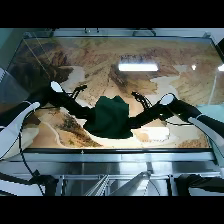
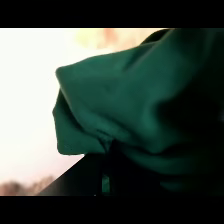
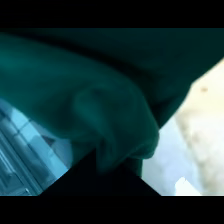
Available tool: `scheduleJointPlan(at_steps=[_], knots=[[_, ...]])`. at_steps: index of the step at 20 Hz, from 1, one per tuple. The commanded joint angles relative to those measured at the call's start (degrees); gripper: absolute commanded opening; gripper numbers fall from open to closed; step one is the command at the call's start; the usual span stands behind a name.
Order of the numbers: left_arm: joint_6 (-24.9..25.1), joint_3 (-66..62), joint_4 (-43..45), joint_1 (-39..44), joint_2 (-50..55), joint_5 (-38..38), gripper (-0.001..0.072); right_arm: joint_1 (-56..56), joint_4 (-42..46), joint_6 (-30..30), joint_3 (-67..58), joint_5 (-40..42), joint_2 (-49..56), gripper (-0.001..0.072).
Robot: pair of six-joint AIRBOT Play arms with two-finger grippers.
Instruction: Fold the shirts.
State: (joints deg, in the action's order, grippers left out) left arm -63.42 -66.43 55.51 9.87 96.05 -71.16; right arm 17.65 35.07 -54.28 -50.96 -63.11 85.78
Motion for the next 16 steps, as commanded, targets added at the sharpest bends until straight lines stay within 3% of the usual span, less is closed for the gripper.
scheduleJointPlan(at_steps=[1, 5, 9, 16], knots=[[-0.07, -4.33, 0.35, 0.31, -2.43, -1.97, 0.0019, -3.37, -1.51, 0.90, -1.75, -3.19, -5.33, 0.0023], [-2.69, -13.16, 0.31, -7.10, -13.35, -6.84, 0.0019, -14.75, -3.87, 0.07, -5.49, -2.23, -19.32, 0.0022], [-5.27, -19.37, 0.22, -13.70, -23.85, -6.69, 0.0019, -25.05, -11.39, 0.02, -5.90, 7.61, -33.40, 0.0023], [-4.94, -10.43, 0.02, -10.56, -27.87, -5.70, 0.0022, -22.82, -8.04, 0.09, -4.94, 5.29, -32.30, 0.0024]])
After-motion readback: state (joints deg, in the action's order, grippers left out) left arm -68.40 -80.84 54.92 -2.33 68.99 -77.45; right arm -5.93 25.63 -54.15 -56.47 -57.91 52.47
